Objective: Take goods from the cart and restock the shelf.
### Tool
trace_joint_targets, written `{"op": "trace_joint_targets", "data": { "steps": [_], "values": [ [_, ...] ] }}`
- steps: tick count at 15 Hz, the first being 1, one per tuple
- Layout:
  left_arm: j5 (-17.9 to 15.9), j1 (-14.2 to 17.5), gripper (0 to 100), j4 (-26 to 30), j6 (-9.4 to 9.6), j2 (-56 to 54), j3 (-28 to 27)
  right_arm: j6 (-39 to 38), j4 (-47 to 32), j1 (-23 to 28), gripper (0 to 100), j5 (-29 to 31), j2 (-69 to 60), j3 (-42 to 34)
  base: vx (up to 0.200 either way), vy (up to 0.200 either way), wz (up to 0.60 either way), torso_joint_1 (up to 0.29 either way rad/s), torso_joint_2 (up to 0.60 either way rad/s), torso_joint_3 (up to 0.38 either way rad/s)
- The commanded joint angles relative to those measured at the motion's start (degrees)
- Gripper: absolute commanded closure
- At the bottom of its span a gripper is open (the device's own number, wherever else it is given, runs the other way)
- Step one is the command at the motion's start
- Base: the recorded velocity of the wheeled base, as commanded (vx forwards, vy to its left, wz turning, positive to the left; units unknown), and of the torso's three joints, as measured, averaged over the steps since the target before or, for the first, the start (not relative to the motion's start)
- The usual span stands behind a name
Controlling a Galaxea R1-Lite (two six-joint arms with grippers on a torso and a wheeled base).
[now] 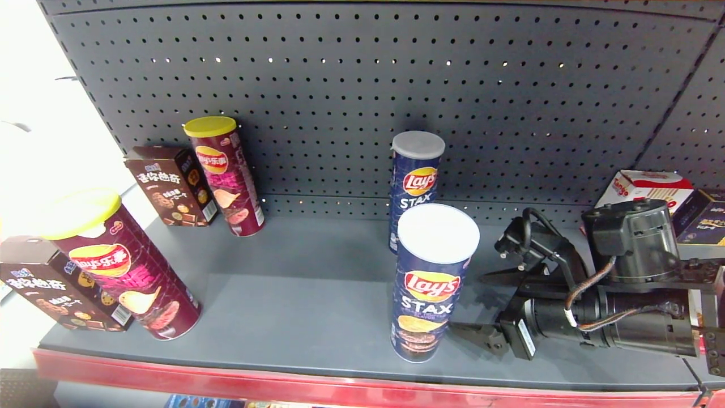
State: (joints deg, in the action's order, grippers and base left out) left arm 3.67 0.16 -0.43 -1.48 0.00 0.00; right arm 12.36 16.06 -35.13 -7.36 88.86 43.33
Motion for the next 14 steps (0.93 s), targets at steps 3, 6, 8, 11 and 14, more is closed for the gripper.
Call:
{"op": "trace_joint_targets", "data": {
  "steps": [3,6,8,11,14],
  "values": [
    [0.02,0.02,0,-0.01,-0.02,0.09,0.00,0.03,0.03,-0.02,0,-0.02,0.53,0.27,0.000,0.000,0.00,0.000,0.00,0.000],
    [0.02,0.02,0,-0.01,-0.02,0.09,0.00,0.03,0.03,-0.11,0,-0.02,0.97,0.44,0.000,0.000,0.00,0.000,0.00,0.000],
    [0.02,0.02,0,-0.01,-0.02,0.09,0.00,0.03,0.12,-0.02,0,-0.02,0.88,0.36,0.000,0.000,0.00,0.000,0.00,0.000],
    [0.02,0.02,0,-0.01,-0.02,0.09,0.00,-0.06,0.38,0.59,0,-0.02,-0.44,0.18,0.000,0.000,0.00,0.000,0.00,0.000],
    [0.11,0.02,0,-0.01,-0.02,0.09,0.00,-0.06,1.35,7.27,0,-0.02,-5.98,0.80,0.000,0.000,0.00,0.000,0.00,0.000]
  ]
}}
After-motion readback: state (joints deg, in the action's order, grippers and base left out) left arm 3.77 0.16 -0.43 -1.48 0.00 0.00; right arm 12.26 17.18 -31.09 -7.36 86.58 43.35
